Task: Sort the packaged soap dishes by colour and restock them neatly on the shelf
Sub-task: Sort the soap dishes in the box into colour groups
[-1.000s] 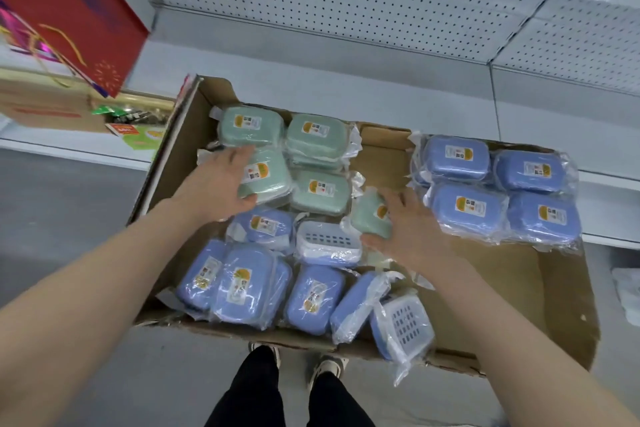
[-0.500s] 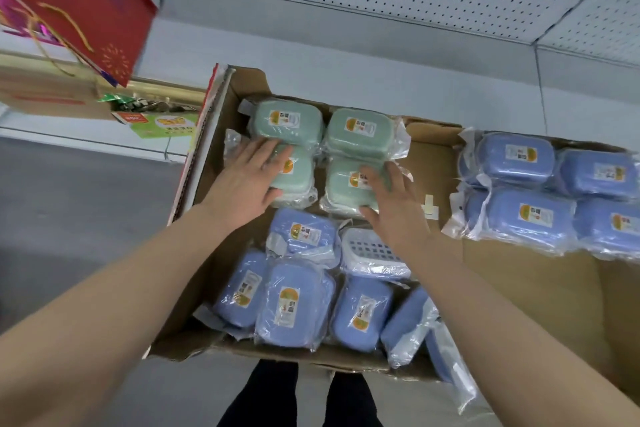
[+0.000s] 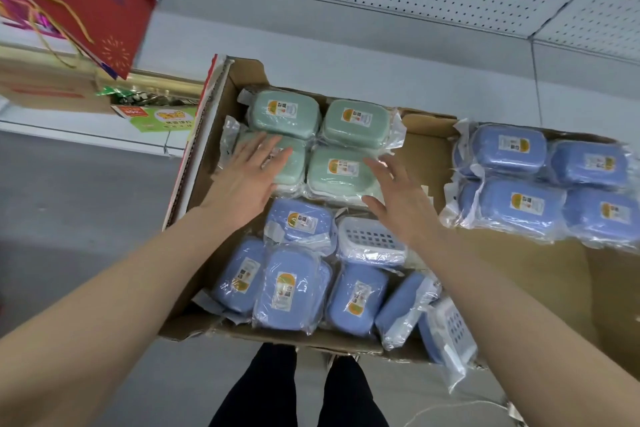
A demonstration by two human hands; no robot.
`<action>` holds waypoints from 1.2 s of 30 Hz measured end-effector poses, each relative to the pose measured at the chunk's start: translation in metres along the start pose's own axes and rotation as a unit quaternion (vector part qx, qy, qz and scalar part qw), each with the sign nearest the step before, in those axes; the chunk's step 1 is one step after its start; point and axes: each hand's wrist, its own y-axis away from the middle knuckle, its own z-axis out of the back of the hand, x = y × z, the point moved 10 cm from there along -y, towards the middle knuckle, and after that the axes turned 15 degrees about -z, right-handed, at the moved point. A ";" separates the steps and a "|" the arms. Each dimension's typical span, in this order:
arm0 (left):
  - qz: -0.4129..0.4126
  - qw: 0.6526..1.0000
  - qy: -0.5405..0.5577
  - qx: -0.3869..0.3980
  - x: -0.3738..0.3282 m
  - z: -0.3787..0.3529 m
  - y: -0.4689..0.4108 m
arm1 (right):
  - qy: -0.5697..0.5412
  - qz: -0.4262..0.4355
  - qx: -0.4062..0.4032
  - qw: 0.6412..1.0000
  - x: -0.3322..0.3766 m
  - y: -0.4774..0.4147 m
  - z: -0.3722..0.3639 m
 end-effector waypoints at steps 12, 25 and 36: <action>0.188 0.978 0.059 0.073 -0.111 -0.049 0.079 | 0.041 0.012 0.142 0.989 -0.039 0.071 -0.038; 0.339 0.938 0.050 0.044 -0.136 -0.034 0.087 | -0.048 -0.090 0.025 0.994 -0.086 0.043 -0.032; 0.317 0.945 0.066 0.056 -0.108 -0.047 0.081 | 0.176 0.002 0.052 0.983 -0.046 0.070 -0.065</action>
